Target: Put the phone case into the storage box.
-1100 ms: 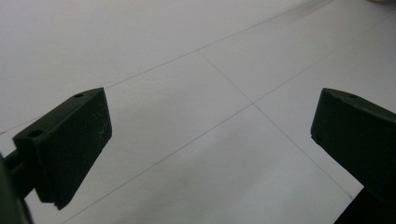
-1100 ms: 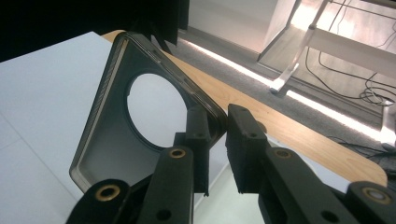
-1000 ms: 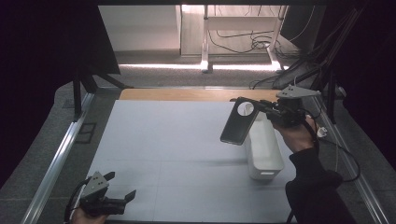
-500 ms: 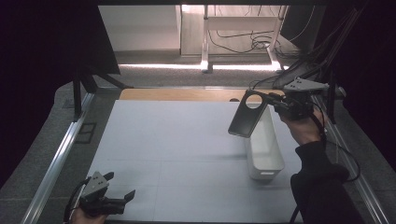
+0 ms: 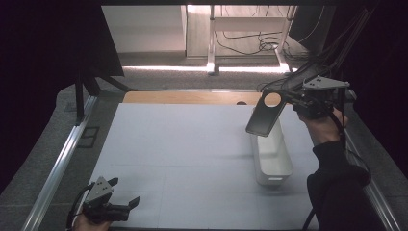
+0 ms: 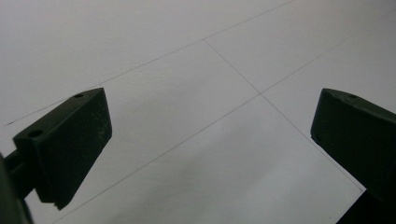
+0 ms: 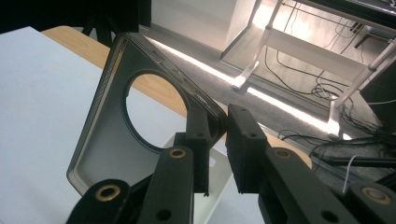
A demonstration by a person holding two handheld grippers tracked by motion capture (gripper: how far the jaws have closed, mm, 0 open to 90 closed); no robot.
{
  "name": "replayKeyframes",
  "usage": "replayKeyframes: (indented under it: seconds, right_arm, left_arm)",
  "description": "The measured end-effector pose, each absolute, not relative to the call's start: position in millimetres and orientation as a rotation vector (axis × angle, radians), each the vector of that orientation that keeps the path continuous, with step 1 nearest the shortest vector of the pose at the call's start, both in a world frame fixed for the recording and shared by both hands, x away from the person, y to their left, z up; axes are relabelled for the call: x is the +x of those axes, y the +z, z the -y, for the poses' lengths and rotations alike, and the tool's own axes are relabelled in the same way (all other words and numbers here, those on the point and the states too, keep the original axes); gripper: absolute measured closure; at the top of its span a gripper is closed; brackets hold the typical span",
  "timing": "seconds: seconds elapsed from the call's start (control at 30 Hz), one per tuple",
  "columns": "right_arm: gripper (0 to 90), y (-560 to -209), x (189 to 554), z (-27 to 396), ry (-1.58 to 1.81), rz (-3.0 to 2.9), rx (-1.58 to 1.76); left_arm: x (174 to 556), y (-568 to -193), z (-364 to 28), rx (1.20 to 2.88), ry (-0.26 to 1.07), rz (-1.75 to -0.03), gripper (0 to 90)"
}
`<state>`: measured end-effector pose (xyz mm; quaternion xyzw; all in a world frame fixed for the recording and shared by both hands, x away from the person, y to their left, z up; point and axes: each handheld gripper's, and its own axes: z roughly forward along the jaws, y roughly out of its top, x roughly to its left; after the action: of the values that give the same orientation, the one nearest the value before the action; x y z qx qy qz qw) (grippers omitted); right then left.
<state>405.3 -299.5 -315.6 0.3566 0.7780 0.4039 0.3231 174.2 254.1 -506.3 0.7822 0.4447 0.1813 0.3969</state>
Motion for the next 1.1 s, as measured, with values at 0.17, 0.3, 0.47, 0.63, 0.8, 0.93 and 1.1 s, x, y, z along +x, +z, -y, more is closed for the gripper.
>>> replayKeyframes:
  seconds: [0.17,0.3,0.47,0.63,0.8,0.93,1.1]
  right_arm:
    - [78.1,-313.7,410.0,305.9,1.033,-2.038,0.926]
    - [78.1,-311.6,414.2,309.9,1.014,-2.034,0.919]
    - [78.1,-313.0,420.1,314.8,0.997,-2.025,0.905]
    - [78.1,-317.1,425.4,318.8,0.984,-2.02,0.905]
    - [78.1,-321.3,431.0,319.2,0.969,-2.016,0.888]
    - [78.1,-325.6,435.2,318.7,0.949,-2.018,0.873]
    - [78.2,-330.7,439.7,317.5,0.924,-2.01,0.853]
  left_arm:
    - [174.4,-506.4,-254.2,1.981,0.455,-1.128,0.0]
    - [174.7,-506.4,-254.3,1.983,0.455,-1.129,0.0]
    - [174.8,-506.5,-254.0,1.986,0.455,-1.127,0.0]
    - [175.2,-506.6,-253.6,1.989,0.451,-1.127,0.0]
    - [175.4,-506.6,-253.2,1.992,0.451,-1.13,0.0]
    - [175.7,-506.8,-253.5,1.988,0.446,-1.135,0.0]
    - [176.1,-506.8,-253.7,1.99,0.445,-1.137,0.0]
